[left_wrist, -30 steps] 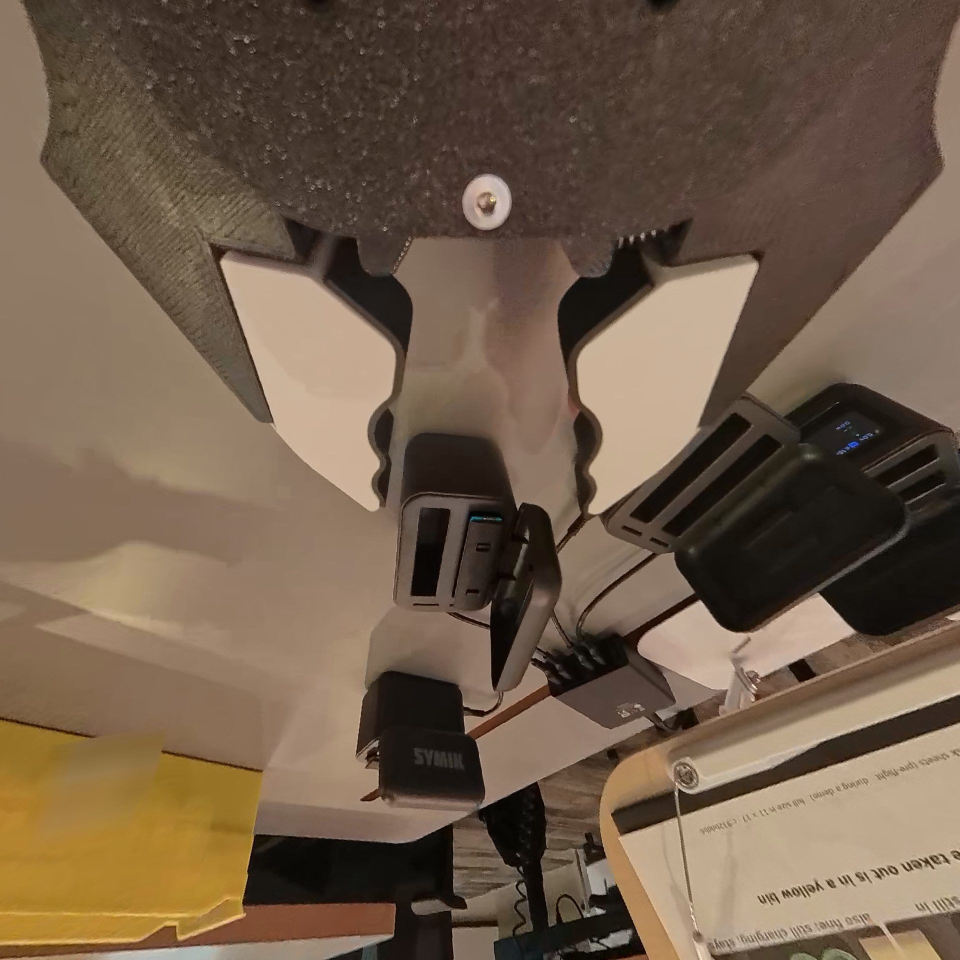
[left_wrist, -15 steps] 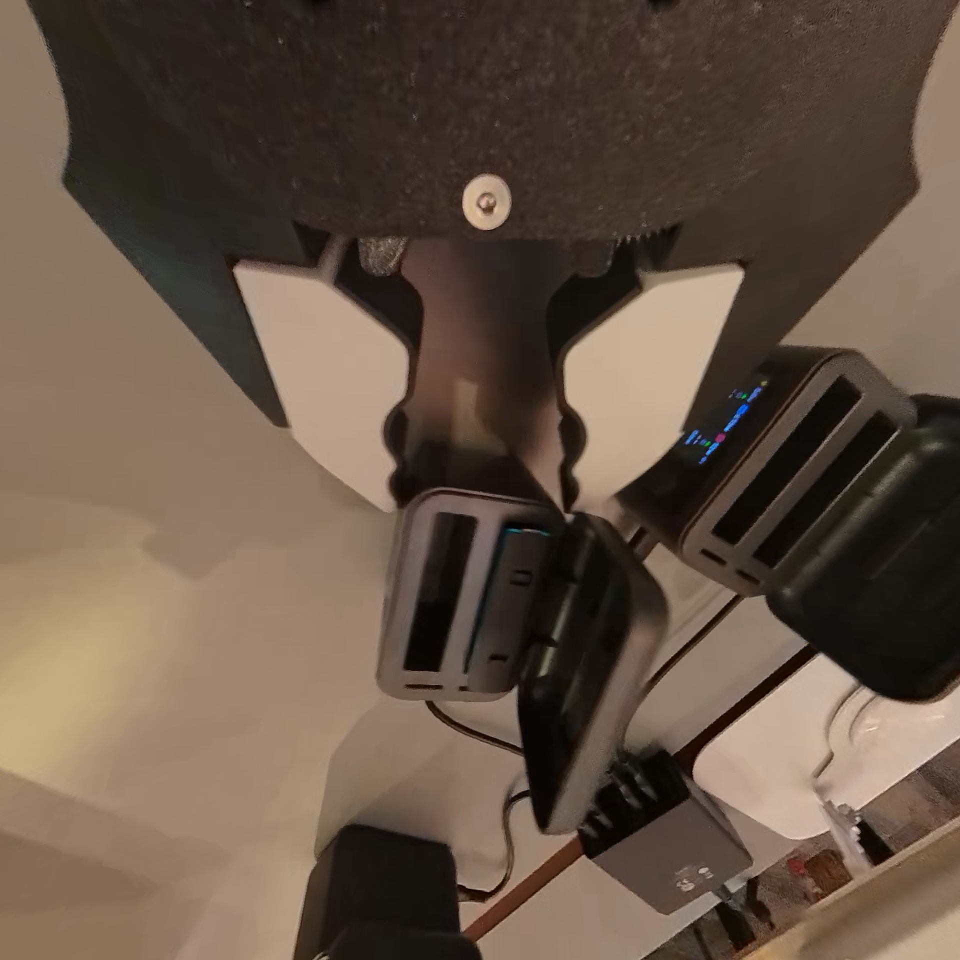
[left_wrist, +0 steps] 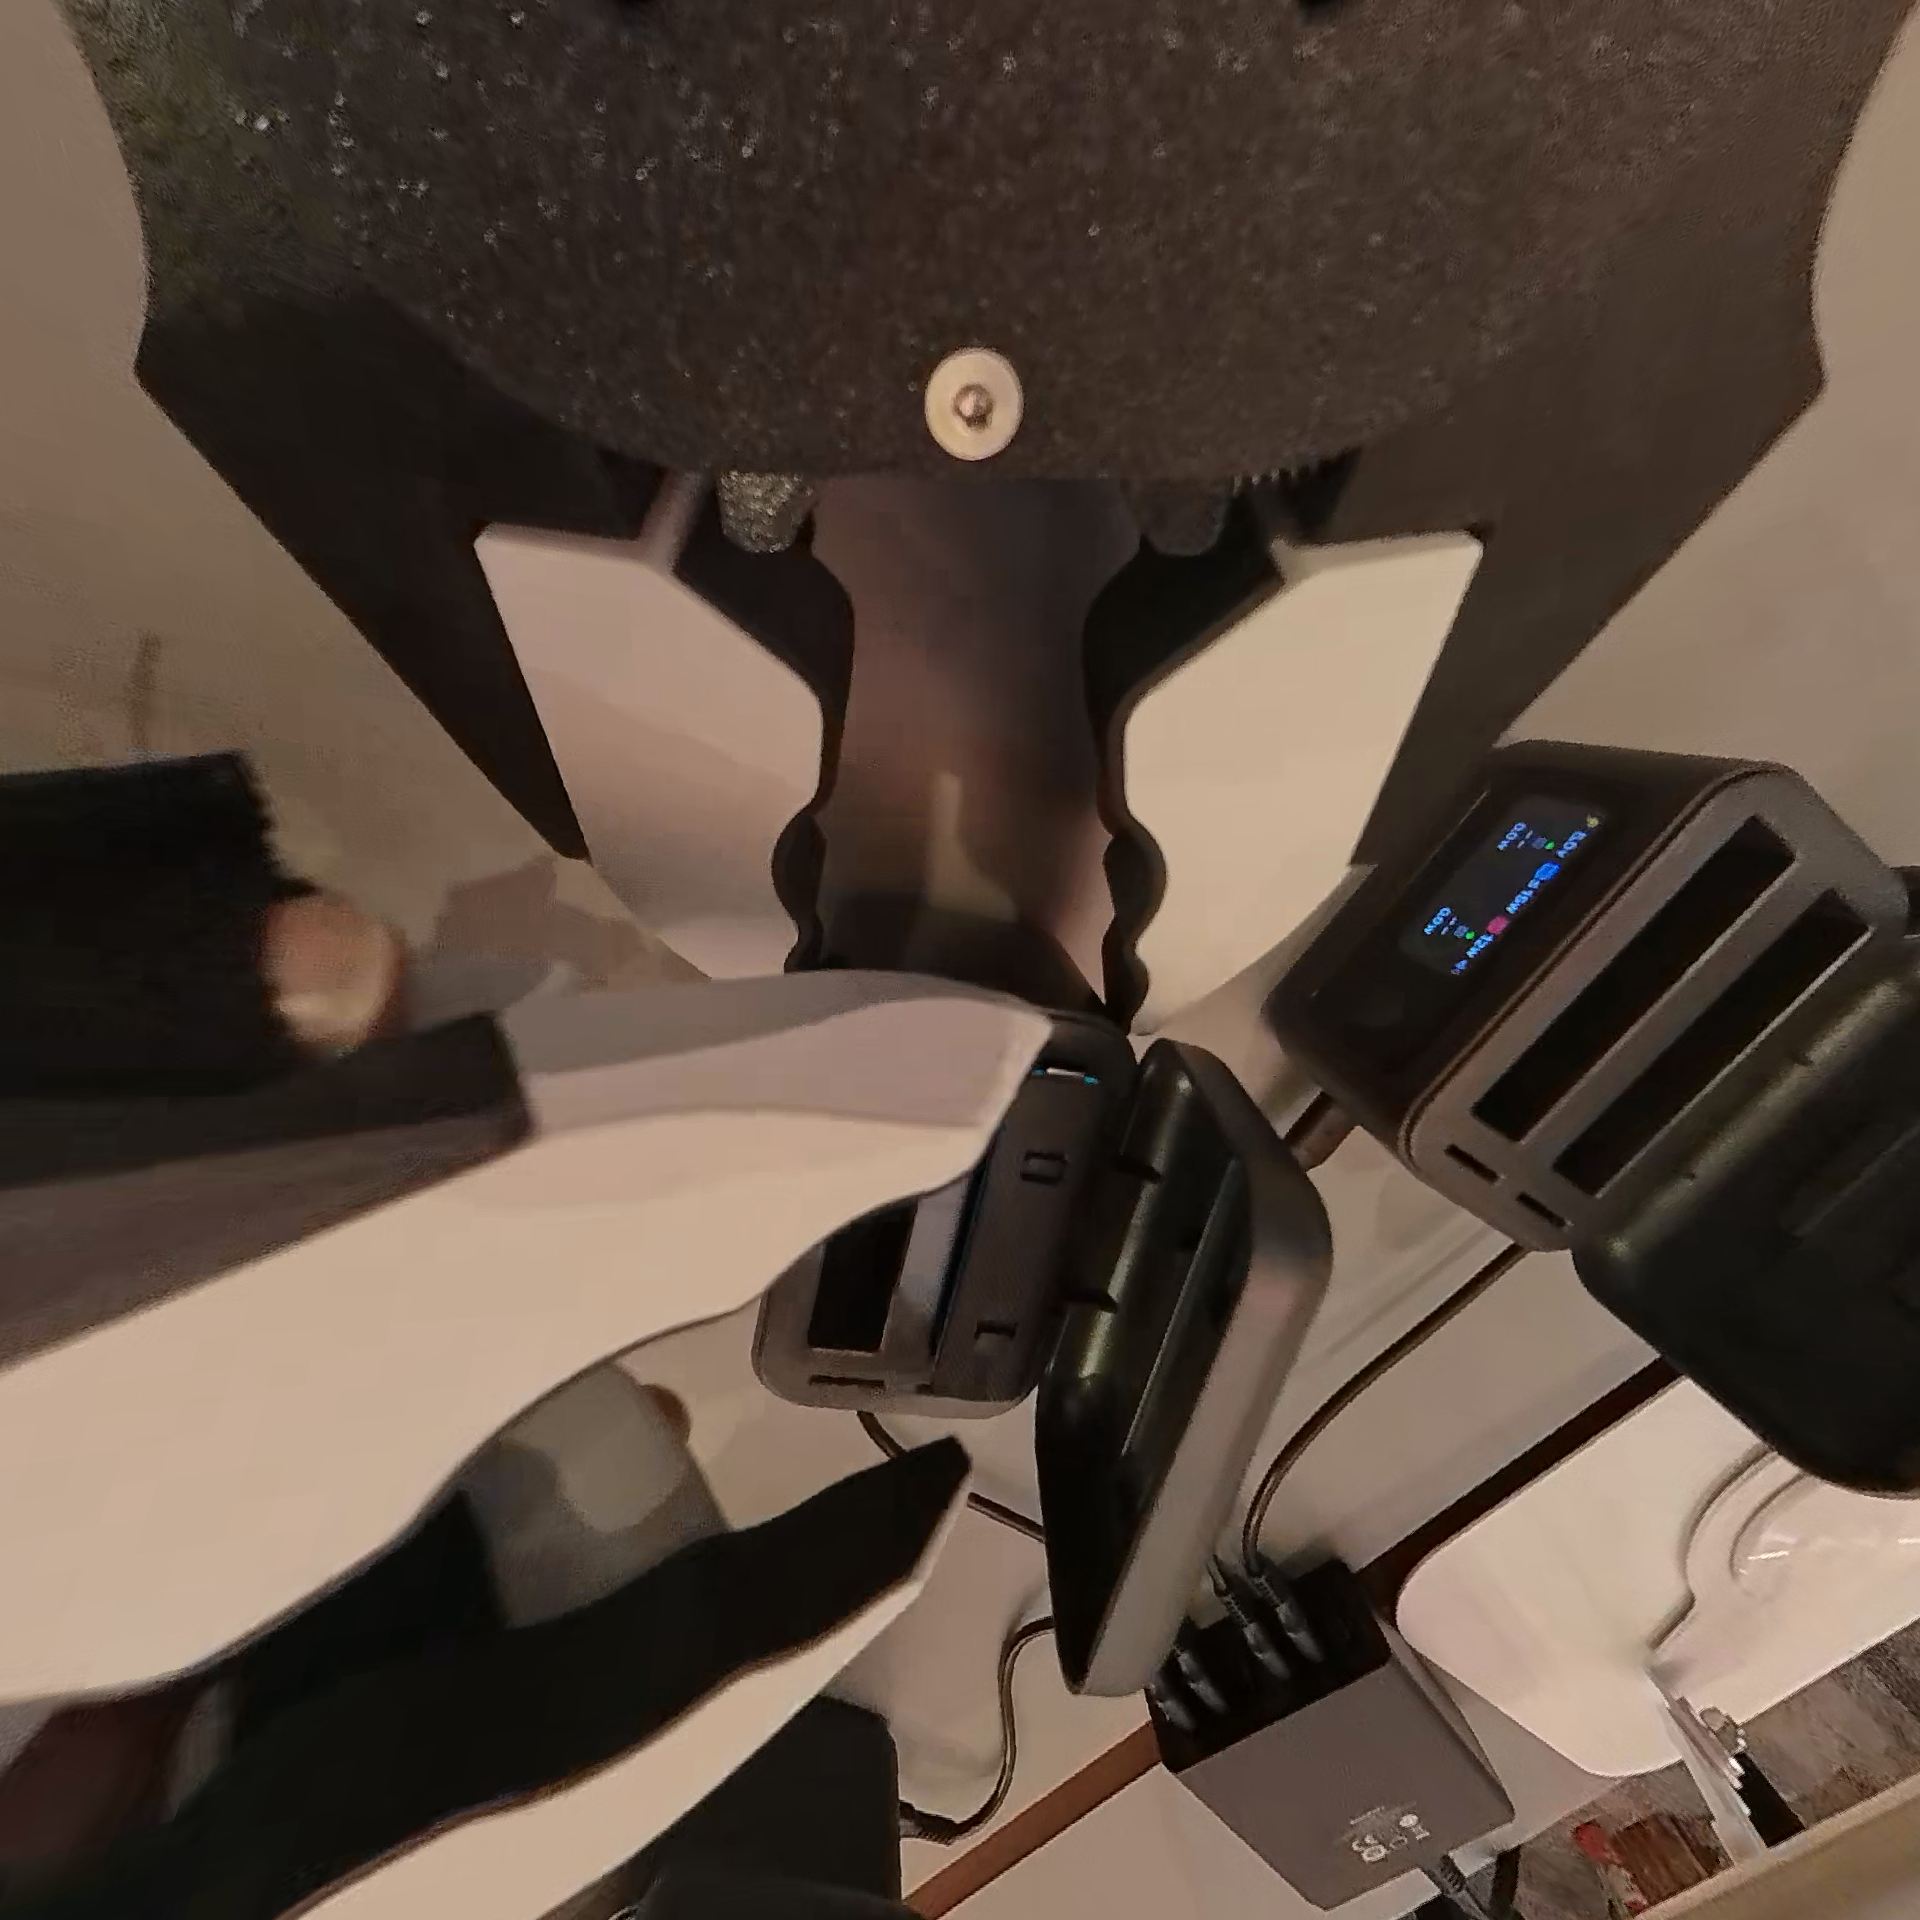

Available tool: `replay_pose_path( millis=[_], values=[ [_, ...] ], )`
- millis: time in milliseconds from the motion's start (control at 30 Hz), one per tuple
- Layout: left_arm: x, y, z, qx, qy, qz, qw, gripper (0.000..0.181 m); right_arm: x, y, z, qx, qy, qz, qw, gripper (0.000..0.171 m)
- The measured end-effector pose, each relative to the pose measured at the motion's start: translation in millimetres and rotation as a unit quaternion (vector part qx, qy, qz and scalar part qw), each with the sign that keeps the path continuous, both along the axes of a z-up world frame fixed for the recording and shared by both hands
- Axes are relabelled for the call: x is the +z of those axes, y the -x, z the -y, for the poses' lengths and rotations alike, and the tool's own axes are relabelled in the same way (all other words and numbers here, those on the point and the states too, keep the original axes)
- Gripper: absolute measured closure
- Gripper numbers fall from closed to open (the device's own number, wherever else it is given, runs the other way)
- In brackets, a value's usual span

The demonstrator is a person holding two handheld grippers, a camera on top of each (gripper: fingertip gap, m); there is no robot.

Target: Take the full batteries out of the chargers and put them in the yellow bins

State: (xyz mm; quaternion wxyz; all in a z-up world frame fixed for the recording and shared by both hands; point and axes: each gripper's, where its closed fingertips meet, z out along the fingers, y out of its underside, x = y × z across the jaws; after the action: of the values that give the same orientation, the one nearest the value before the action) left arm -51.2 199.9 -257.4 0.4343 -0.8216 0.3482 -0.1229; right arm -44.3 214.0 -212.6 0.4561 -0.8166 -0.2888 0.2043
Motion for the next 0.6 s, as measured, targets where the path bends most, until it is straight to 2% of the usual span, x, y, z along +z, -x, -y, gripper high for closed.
replay_pose_path(
  millis=[233, 600],
  values=[
    [-0.1, 0.2, 1.1, 0.002, -0.001, 0.002, 1.0, 0.129, -10.7, 4.4, -6.0, -0.024, -0.013, 0.04, 0.999, 0.11],
    [-1.2, 0.7, 2.8, 0.001, 0.006, 0.006, 1.0, 0.129, -8.3, 4.0, -6.0, -0.034, -0.051, 0.026, 0.998, 0.114]
  ],
)
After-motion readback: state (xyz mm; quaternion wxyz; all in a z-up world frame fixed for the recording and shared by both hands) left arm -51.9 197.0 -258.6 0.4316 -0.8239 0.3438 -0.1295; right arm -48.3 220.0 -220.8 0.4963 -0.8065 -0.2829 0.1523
